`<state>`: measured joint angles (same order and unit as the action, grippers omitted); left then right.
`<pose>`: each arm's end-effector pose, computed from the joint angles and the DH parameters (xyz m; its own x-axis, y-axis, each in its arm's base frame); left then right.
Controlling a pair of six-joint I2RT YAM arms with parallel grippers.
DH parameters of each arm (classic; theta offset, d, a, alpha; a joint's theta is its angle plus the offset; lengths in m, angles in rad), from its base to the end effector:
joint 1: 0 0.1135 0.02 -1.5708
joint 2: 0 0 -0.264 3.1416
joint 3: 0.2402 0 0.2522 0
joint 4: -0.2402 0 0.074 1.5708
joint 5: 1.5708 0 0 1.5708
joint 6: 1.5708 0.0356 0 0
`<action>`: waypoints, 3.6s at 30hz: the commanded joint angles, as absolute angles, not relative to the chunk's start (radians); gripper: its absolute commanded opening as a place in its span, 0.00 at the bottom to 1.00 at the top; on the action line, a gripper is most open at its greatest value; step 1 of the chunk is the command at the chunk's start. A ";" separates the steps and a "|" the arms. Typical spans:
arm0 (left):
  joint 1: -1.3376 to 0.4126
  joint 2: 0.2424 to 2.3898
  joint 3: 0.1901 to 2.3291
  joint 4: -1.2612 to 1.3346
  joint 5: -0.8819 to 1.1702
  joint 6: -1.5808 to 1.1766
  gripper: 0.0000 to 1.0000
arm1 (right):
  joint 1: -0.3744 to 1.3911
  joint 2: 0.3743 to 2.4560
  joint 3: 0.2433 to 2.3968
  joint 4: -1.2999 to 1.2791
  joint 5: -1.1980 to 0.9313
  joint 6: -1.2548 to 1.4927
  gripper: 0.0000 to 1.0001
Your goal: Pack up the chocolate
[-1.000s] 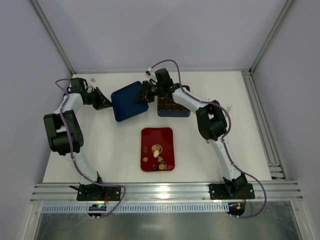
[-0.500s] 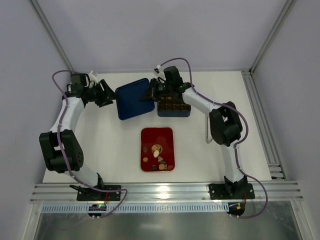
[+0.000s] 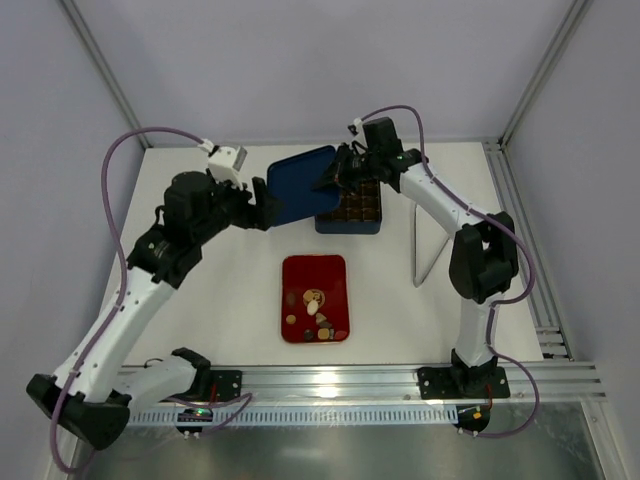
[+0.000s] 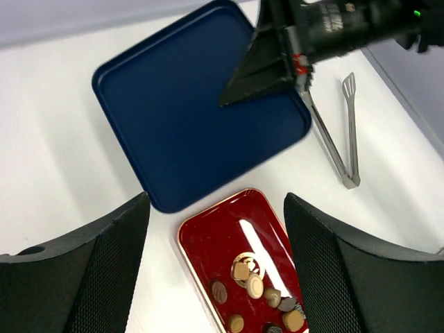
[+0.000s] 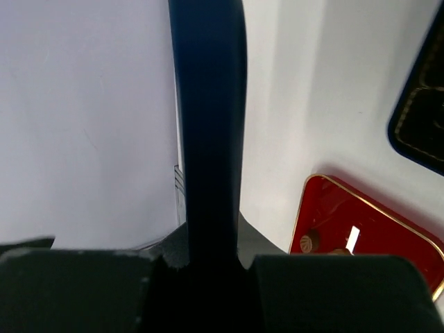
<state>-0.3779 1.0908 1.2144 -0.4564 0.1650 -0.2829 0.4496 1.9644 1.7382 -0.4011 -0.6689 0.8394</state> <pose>0.2180 -0.0929 0.4018 -0.4334 -0.1242 -0.8926 0.4033 0.8590 -0.3153 0.4010 0.2180 0.3010 -0.9433 0.1931 -0.2699 -0.1363 0.5160 0.8457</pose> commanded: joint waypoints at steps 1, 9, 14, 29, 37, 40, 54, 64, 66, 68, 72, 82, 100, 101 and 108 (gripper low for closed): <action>-0.555 1.016 1.166 -0.380 -0.138 -0.138 0.77 | 0.408 1.908 1.756 -0.509 -0.667 0.842 0.04; -1.017 1.149 1.175 -0.370 -0.590 0.133 0.82 | 0.368 1.940 1.893 -0.675 -0.703 0.834 0.04; -1.133 1.229 1.146 -0.249 -0.724 0.302 0.84 | 0.364 1.948 1.934 -0.727 -0.716 0.833 0.04; -1.175 1.387 1.026 0.178 -0.880 0.730 0.85 | 0.364 1.888 1.875 -0.735 -0.721 0.842 0.04; -1.095 1.431 1.035 0.248 -0.853 0.781 0.82 | 0.365 1.835 1.835 -0.730 -0.730 0.841 0.04; -1.065 1.443 1.049 0.250 -0.833 0.784 0.81 | 0.368 1.819 1.825 -0.727 -0.736 0.842 0.04; -1.028 1.508 1.042 0.481 -0.871 0.887 0.52 | 0.393 1.783 1.783 -0.686 -0.747 0.867 0.04; -1.009 1.506 1.058 0.454 -0.818 0.885 0.00 | 0.396 1.766 1.758 -0.657 -0.756 0.873 0.08; -1.009 1.496 1.080 0.396 -0.793 0.849 0.00 | 0.394 1.756 1.747 -0.644 -0.747 0.874 0.23; -1.009 1.482 1.114 0.350 -0.766 0.815 0.00 | 0.396 1.747 1.738 -0.629 -0.733 0.874 0.30; -1.008 1.470 1.187 0.163 -0.707 0.700 0.00 | 0.393 1.718 1.729 -0.592 -0.660 0.868 0.53; -0.999 1.470 1.310 -0.066 -0.591 0.545 0.00 | 0.356 1.617 1.729 -0.515 -0.477 0.848 0.94; -0.662 1.532 1.565 -0.399 0.073 0.013 0.00 | 0.204 1.453 1.687 -0.529 -0.236 0.694 1.00; -0.632 1.542 1.575 -0.397 0.131 -0.088 0.00 | 0.192 1.453 1.675 -0.532 -0.230 0.683 1.00; -0.439 1.678 1.623 -0.272 0.570 -0.495 0.00 | 0.166 1.485 1.566 -0.471 -0.252 0.608 1.00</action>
